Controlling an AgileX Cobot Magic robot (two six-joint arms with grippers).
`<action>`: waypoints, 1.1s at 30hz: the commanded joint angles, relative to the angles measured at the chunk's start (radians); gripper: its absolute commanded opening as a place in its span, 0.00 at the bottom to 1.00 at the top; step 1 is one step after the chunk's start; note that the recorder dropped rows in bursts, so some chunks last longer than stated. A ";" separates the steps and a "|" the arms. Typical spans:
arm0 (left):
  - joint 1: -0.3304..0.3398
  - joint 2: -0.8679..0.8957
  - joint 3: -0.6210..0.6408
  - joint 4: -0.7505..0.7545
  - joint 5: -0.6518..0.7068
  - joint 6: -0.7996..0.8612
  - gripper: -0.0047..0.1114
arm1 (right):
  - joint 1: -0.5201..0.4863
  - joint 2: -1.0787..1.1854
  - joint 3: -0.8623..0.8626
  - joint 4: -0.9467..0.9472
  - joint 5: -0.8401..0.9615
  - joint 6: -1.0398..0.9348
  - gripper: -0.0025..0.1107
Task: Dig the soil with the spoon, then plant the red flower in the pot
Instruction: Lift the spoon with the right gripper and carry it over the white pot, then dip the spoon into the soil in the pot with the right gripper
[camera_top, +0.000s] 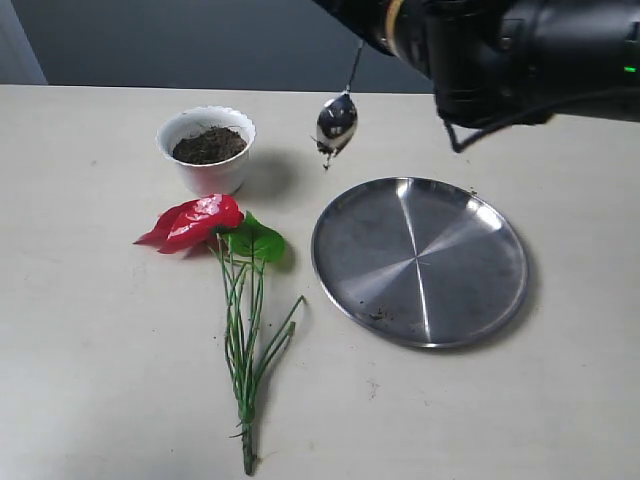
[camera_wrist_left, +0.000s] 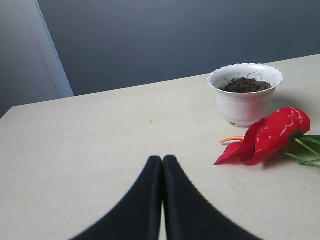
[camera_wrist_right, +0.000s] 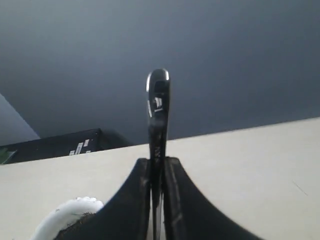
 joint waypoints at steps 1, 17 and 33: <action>0.003 -0.007 0.002 -0.001 -0.006 -0.002 0.04 | -0.015 0.172 -0.177 -0.137 -0.064 0.031 0.02; 0.003 -0.007 0.002 -0.001 -0.006 -0.002 0.04 | -0.015 0.645 -0.823 -0.137 -0.228 -0.205 0.02; 0.003 -0.007 0.002 -0.001 -0.006 -0.002 0.04 | -0.015 0.762 -0.863 -0.137 -0.266 -0.205 0.02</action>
